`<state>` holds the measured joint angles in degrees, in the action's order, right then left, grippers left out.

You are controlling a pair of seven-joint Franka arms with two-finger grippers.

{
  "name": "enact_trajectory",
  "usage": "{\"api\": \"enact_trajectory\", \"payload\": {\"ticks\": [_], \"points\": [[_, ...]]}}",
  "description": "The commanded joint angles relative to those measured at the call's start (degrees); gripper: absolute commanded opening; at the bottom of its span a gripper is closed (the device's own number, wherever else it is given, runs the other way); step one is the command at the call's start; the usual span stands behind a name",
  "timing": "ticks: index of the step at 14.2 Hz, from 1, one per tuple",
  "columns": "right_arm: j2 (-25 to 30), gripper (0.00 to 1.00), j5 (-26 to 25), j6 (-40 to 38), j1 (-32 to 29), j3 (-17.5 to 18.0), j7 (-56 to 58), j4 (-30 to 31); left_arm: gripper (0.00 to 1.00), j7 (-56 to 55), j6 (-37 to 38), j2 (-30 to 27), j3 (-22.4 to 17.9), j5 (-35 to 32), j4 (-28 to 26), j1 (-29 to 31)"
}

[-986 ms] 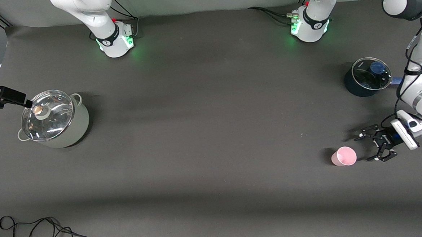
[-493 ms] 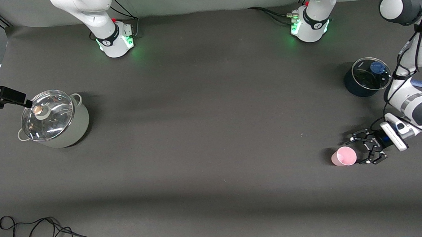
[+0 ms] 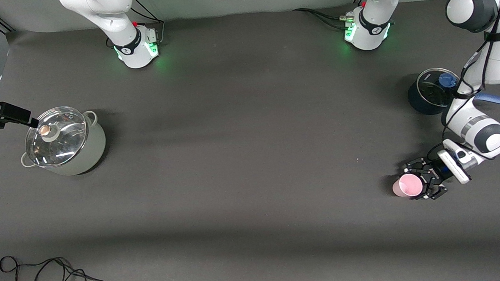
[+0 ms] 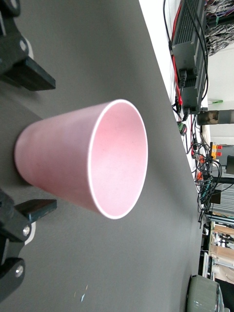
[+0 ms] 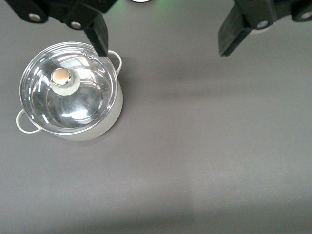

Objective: Transfer pink cup from left to right arm
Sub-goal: 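Close the left gripper on the pink cup's rim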

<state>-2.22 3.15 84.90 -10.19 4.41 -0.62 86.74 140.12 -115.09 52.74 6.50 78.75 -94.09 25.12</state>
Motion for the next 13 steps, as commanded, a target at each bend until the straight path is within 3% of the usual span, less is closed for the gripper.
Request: {"api": "enact_trajectory", "payload": {"ticks": [1,6,7,8,9,10,12,13], "points": [[-0.59,1.0,-0.17,-1.06,-0.45,0.25,1.15,-1.39,0.99,1.65,-1.45,0.17,0.45,2.55,-0.4,-0.6],[-0.68,1.0,-0.17,-1.06,-0.19,0.25,1.23,-1.04,0.99,1.65,-2.16,0.44,0.62,3.69,-0.31,-1.57],[-0.68,1.0,-0.17,-1.06,-0.1,0.25,1.23,-1.04,0.93,1.65,-2.07,0.44,0.62,3.87,-0.31,-1.91],[-0.68,1.0,-0.17,-1.06,-0.1,0.25,1.23,-1.04,0.76,1.65,-2.07,0.44,0.62,3.87,-0.31,-1.92],[-0.68,1.0,-0.17,-1.06,-0.1,0.25,1.23,-1.04,0.66,1.73,-2.07,0.44,0.62,3.87,-0.31,-1.92],[-0.68,1.0,-0.17,-1.06,-0.1,0.25,1.23,-1.04,0.59,1.73,-2.07,0.44,0.62,3.87,-0.31,-1.92],[-0.68,1.0,-0.17,-1.06,-0.19,0.25,1.23,-0.96,0.58,1.91,-1.98,0.35,0.62,3.78,-0.31,-1.83],[-0.68,1.0,-0.17,-1.06,-0.1,0.25,1.23,-0.95,0.51,1.91,-1.98,0.35,0.62,3.69,-0.31,-1.83]]}}
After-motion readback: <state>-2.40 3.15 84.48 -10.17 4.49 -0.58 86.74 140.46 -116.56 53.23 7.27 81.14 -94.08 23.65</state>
